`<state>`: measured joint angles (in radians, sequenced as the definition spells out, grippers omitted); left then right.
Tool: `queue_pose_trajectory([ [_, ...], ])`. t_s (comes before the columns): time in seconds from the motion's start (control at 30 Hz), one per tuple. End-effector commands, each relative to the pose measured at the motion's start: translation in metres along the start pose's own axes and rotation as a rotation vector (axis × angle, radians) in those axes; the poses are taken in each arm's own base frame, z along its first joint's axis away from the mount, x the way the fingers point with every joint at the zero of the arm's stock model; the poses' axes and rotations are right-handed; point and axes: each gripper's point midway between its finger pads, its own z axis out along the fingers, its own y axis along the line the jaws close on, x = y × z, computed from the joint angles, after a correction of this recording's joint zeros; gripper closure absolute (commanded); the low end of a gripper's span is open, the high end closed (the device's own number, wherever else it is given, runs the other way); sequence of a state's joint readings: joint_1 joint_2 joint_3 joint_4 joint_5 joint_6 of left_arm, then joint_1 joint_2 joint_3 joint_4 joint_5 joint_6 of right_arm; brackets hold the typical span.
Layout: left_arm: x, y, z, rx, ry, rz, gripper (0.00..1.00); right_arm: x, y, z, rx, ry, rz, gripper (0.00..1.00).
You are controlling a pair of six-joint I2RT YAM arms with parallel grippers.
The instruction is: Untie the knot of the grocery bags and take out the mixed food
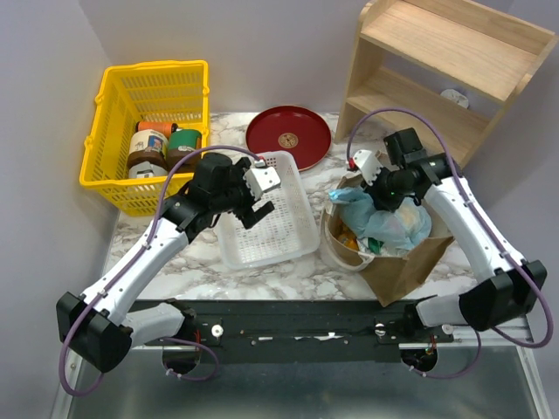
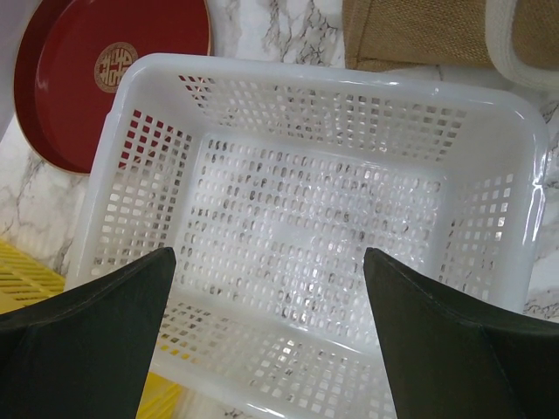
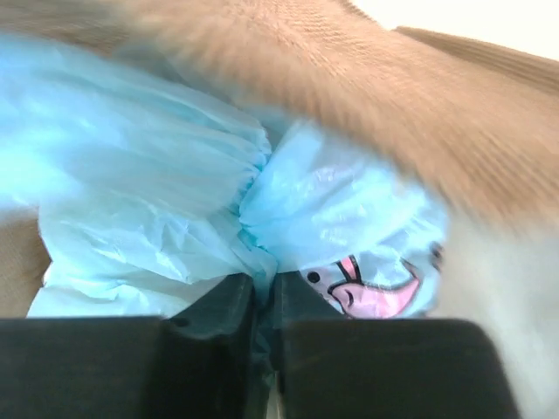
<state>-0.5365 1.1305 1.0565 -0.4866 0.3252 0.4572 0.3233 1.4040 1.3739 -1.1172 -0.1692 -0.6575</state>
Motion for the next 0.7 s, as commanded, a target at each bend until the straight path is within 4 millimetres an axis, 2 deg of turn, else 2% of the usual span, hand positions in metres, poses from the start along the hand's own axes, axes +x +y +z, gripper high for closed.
queue_pose_trajectory([
  [0.0,-0.016,0.000,0.002,0.024,-0.050,-0.006,0.01,-0.025,-0.013,-0.060,0.161,-0.162,-0.047,0.97],
  [0.07,-0.013,-0.004,0.004,0.043,-0.043,-0.010,0.01,-0.035,-0.012,-0.078,0.192,-0.228,-0.057,0.99],
  [0.1,-0.011,-0.005,0.006,0.051,-0.039,-0.011,0.01,-0.042,-0.013,-0.098,0.230,-0.284,-0.057,0.99],
  [0.2,-0.010,-0.008,0.009,0.063,-0.042,-0.032,0.01,-0.052,-0.012,-0.128,0.274,-0.359,-0.053,0.99],
  [0.23,-0.011,-0.009,0.010,0.067,-0.045,-0.039,0.01,-0.062,-0.013,-0.146,0.295,-0.409,-0.063,1.00],
  [0.3,-0.016,-0.008,0.010,0.064,-0.055,-0.059,0.01,-0.073,-0.013,-0.165,0.315,-0.466,-0.068,0.99],
  [0.33,-0.018,-0.007,0.009,0.060,-0.059,-0.065,0.01,-0.085,-0.012,-0.185,0.328,-0.525,-0.082,0.99],
  [0.37,-0.020,-0.005,0.008,0.049,-0.061,-0.075,0.01,-0.092,-0.012,-0.195,0.332,-0.555,-0.088,1.00],
  [0.4,-0.028,0.006,0.002,-0.006,-0.066,-0.105,0.01,-0.100,-0.010,-0.207,0.333,-0.595,-0.098,1.00],
  [0.43,-0.035,0.013,-0.004,-0.046,-0.075,-0.113,0.01,-0.112,-0.008,-0.211,0.301,-0.629,-0.112,1.00],
  [0.47,-0.041,0.021,-0.011,-0.088,-0.083,-0.112,0.01,-0.125,-0.007,-0.237,0.322,-0.698,-0.131,1.00],
  [0.5,-0.051,0.034,-0.022,-0.155,-0.094,-0.105,0.01,-0.134,-0.006,-0.242,0.302,-0.725,-0.130,1.00],
  [0.53,-0.050,0.056,-0.037,-0.287,-0.078,-0.126,0.01,-0.145,0.000,-0.248,0.263,-0.759,-0.146,1.00],
  [0.57,-0.052,0.070,-0.049,-0.369,-0.074,-0.137,0.01,-0.160,-0.004,-0.258,0.259,-0.789,-0.154,0.99],
  [0.6,-0.055,0.084,-0.062,-0.444,-0.080,-0.152,0.01,-0.168,-0.003,-0.259,0.243,-0.803,-0.164,1.00],
  [0.63,-0.050,0.105,-0.084,-0.560,-0.073,-0.194,0.01,-0.180,0.004,-0.263,0.219,-0.829,-0.193,1.00],
  [0.67,-0.049,0.113,-0.095,-0.611,-0.079,-0.213,0.01,-0.193,0.002,-0.253,0.197,-0.826,-0.210,1.00],
])
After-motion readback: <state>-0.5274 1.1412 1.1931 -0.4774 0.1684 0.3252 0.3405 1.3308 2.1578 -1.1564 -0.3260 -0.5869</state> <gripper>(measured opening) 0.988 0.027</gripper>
